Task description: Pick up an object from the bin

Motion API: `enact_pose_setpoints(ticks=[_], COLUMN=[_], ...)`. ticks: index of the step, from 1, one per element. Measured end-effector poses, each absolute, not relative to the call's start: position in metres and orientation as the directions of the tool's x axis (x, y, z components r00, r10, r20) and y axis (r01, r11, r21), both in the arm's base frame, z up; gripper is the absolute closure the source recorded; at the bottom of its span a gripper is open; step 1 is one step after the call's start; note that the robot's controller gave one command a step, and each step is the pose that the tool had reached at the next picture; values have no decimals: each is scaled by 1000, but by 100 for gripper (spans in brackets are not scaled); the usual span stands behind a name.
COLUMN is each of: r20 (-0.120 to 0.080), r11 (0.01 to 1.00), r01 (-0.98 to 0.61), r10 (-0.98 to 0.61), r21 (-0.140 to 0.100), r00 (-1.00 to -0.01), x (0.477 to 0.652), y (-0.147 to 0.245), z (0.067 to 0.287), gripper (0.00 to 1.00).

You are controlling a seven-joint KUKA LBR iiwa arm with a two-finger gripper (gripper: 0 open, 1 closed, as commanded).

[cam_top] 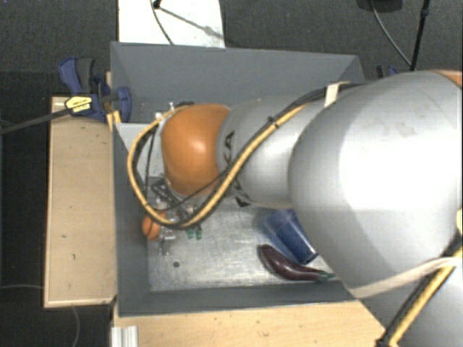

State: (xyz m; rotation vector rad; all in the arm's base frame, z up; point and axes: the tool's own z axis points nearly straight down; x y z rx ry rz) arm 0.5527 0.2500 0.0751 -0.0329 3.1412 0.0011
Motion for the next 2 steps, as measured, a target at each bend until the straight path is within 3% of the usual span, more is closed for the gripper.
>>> enact_pose_setpoints(ticks=[2], r20=[1], r11=[1000], r01=[-19], r10=[-19], r21=[1], r00=[-1000], x=[553], y=[250], z=[109], gripper=[100])
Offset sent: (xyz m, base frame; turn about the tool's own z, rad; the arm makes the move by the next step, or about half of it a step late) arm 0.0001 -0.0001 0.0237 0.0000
